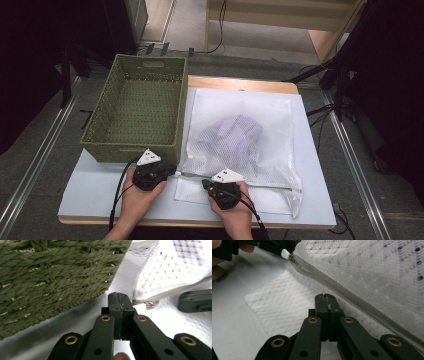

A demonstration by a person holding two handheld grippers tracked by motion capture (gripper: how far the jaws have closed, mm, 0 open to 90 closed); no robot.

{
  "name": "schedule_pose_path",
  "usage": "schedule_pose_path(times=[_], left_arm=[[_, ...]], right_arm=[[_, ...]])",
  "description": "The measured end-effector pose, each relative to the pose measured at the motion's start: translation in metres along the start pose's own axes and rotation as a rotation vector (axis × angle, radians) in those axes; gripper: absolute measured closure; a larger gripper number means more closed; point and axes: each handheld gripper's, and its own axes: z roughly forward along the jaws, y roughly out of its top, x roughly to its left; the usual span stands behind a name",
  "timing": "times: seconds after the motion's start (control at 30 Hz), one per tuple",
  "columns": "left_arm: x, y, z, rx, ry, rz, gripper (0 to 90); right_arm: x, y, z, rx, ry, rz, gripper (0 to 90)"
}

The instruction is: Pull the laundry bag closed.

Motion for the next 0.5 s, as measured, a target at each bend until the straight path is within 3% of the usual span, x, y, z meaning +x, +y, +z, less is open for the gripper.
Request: schedule_pose_path(times=[0.1,0.37,0.5], left_arm=[[-0.003,0.000,-0.002,-0.006,-0.035,-0.003,90.0],[-0.017,-0.001,-0.001,0.002,-0.067,0.019,89.0],[-0.017,-0.001,-0.004,-0.012,-0.076,0.026,83.9]], right_arm=[[0.000,0.000,0.000,-0.001,-0.001,-0.003,90.0],[0.001,0.000,0.000,0.000,-0.006,-0.009,90.0],[0.000,0.000,0.000,-0.001,-0.002,-0.003,90.0]])
